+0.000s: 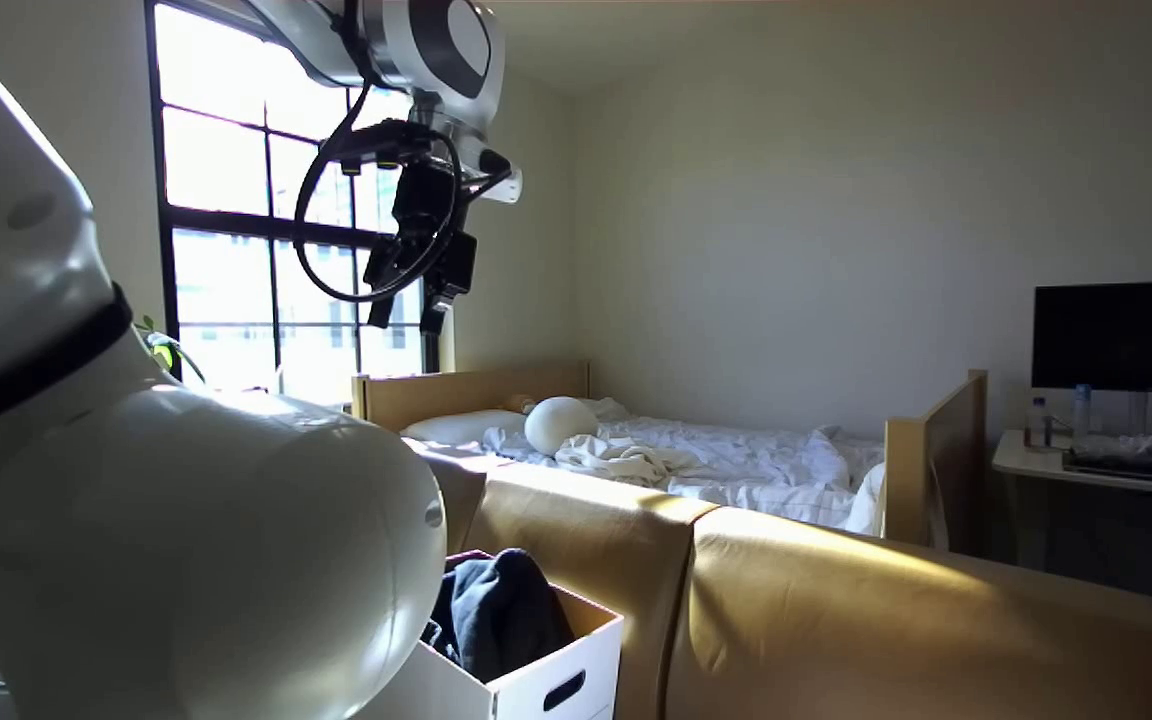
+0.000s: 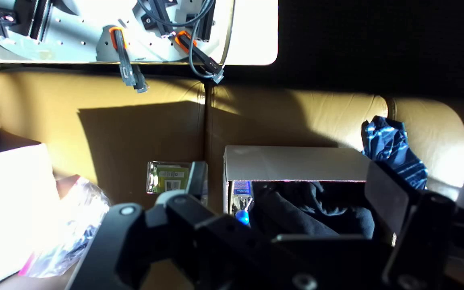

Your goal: Remove the clothing from the box and put it on the couch

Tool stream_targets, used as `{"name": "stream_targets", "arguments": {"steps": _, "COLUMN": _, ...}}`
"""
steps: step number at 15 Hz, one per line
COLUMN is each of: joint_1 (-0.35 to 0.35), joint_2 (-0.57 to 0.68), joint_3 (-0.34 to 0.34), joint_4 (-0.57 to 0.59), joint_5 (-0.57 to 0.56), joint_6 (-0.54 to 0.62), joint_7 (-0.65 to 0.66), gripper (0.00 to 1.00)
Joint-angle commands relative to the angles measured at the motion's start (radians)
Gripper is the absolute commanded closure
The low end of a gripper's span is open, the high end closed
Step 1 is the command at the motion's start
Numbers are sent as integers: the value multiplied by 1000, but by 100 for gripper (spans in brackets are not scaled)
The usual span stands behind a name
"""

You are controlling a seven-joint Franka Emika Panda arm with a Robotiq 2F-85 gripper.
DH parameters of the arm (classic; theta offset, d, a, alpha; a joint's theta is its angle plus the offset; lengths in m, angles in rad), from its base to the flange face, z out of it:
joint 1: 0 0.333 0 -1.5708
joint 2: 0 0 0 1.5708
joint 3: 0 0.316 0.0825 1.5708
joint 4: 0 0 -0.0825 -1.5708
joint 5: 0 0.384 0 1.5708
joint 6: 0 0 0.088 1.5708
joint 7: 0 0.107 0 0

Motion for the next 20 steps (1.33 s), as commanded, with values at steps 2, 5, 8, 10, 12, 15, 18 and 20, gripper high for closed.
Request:
{"name": "stream_targets", "arguments": {"steps": 2, "joint_1": -16, "joint_2": -1, "joint_3": 11, "joint_4": 3, "joint_5": 5, "joint_6": -5, "joint_7": -6, "gripper": 0}}
{"name": "stream_targets", "arguments": {"steps": 5, "joint_1": -9, "joint_2": 10, "joint_3": -1, "joint_4": 4, "joint_5": 2, "joint_6": -6, "joint_7": -48, "gripper": 0}}
{"name": "stream_targets", "arguments": {"steps": 8, "joint_1": -5, "joint_2": 92, "joint_3": -27, "joint_4": 1, "joint_5": -21, "joint_6": 31, "joint_7": -188, "gripper": 0}}
{"name": "stream_targets", "arguments": {"steps": 10, "joint_1": 0, "joint_2": 180, "joint_3": -49, "joint_4": 12, "joint_5": 14, "joint_6": 91, "joint_7": -281, "gripper": 0}}
{"name": "stream_targets", "arguments": {"steps": 12, "joint_1": 11, "joint_2": 307, "joint_3": -47, "joint_4": 54, "joint_5": 0, "joint_6": 144, "joint_7": -363, "gripper": 0}}
{"name": "stream_targets", "arguments": {"steps": 15, "joint_1": 32, "joint_2": 509, "joint_3": -5, "joint_4": 132, "joint_5": -34, "joint_6": 231, "joint_7": -382, "gripper": 0}}
{"name": "stream_targets", "arguments": {"steps": 18, "joint_1": 91, "joint_2": 678, "joint_3": 62, "joint_4": 200, "joint_5": -185, "joint_6": 390, "joint_7": -243, "gripper": 0}}
{"name": "stream_targets", "arguments": {"steps": 20, "joint_1": 152, "joint_2": 799, "joint_3": 81, "joint_4": 264, "joint_5": -324, "joint_6": 494, "joint_7": -135, "gripper": 0}}
